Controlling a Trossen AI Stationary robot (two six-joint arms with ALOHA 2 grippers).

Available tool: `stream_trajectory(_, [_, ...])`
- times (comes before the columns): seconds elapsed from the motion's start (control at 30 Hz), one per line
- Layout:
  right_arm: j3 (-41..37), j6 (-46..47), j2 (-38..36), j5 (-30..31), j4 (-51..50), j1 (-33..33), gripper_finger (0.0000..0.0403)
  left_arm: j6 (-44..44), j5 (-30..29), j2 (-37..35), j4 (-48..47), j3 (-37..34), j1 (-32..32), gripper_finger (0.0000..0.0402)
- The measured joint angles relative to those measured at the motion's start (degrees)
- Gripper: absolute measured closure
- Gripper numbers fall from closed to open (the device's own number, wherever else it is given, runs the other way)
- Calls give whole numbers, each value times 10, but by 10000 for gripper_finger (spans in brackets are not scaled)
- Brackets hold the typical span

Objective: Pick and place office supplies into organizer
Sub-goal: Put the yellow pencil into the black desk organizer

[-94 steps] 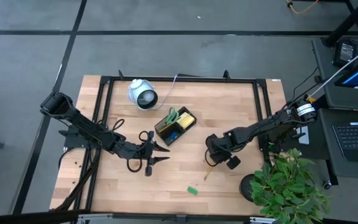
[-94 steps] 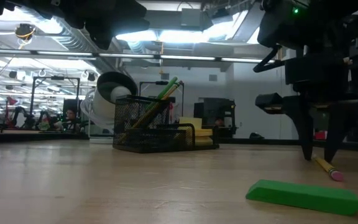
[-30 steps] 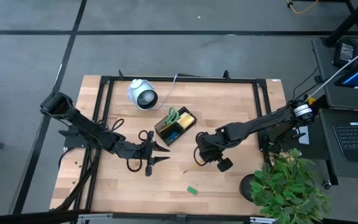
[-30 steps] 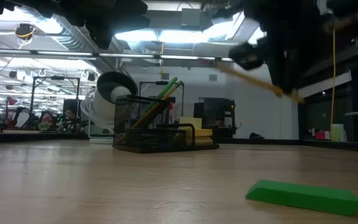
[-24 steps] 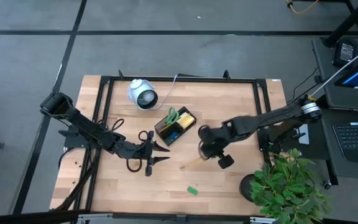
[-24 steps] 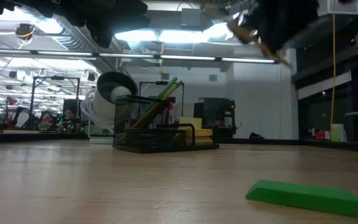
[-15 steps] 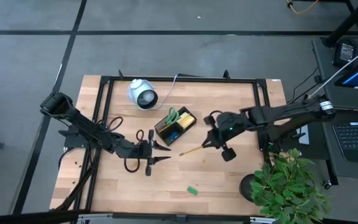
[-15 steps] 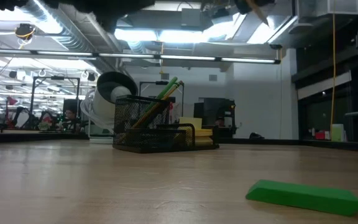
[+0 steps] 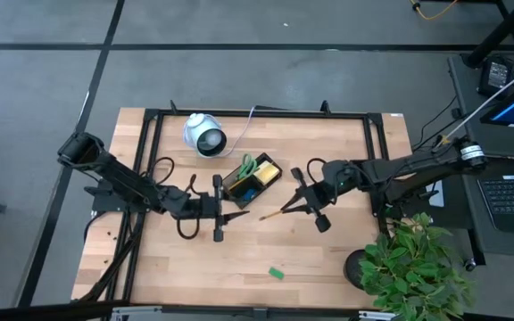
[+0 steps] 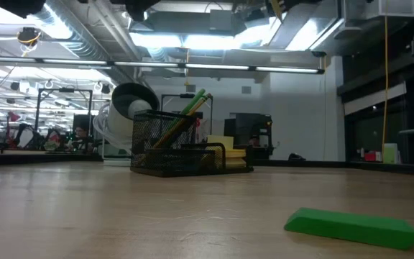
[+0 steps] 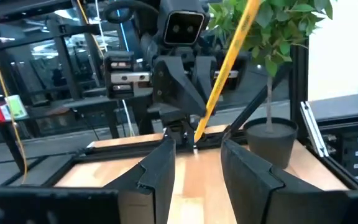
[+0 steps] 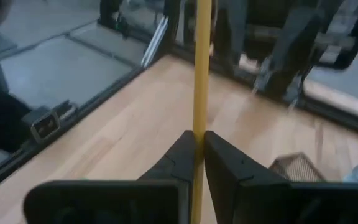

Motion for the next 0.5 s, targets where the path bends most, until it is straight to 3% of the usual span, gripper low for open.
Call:
stream_trajectory(0.2, [-62,10,0,0,146,0,366,1,56,0,23,0,16,276])
stream_trajectory(0.5, [-114,20,0,0,272,0,375,1,73,21,42,35,30,276])
